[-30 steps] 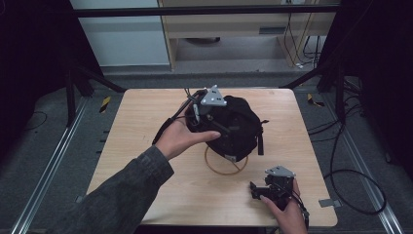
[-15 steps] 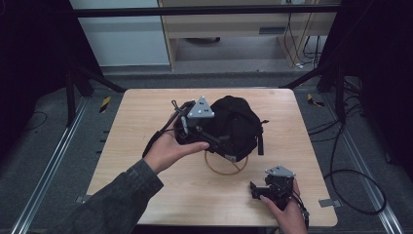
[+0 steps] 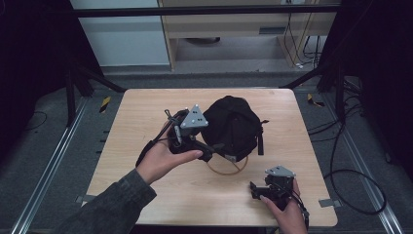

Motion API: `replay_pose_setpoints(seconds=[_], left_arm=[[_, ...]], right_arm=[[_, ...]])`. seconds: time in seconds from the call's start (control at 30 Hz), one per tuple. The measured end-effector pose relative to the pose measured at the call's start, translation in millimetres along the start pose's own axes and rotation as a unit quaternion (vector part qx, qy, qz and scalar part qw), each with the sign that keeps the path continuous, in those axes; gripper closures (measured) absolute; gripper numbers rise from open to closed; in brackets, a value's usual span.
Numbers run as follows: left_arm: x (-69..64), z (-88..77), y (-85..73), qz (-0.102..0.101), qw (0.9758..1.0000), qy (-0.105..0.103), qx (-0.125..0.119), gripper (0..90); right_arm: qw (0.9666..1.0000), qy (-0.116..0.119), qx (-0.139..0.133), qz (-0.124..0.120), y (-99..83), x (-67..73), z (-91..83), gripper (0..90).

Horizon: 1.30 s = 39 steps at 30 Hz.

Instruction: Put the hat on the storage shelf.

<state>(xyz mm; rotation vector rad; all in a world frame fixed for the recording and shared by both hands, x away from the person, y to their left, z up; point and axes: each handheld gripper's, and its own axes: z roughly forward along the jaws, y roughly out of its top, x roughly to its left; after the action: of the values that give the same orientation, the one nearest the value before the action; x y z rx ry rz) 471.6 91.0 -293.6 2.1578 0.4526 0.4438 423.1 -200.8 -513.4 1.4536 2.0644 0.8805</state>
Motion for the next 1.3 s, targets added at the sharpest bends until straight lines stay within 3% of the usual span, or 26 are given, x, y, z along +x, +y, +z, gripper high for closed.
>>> replay_pose_setpoints(seconds=[0.87, 1.3], left_arm=[[5.5, -17.9, -55.8, -0.043, 0.999, 0.009, 0.005, 6.0], [1.7, -17.0, -90.8, -0.042, 0.9985, 0.008, 0.034, 6.0]], right_arm=[[1.0, 0.002, 0.002, 0.005, 0.0, 0.9, -0.7, 0.4], [1.0, 0.002, 0.002, 0.007, -0.2, 1.3, -0.7, 0.4]])
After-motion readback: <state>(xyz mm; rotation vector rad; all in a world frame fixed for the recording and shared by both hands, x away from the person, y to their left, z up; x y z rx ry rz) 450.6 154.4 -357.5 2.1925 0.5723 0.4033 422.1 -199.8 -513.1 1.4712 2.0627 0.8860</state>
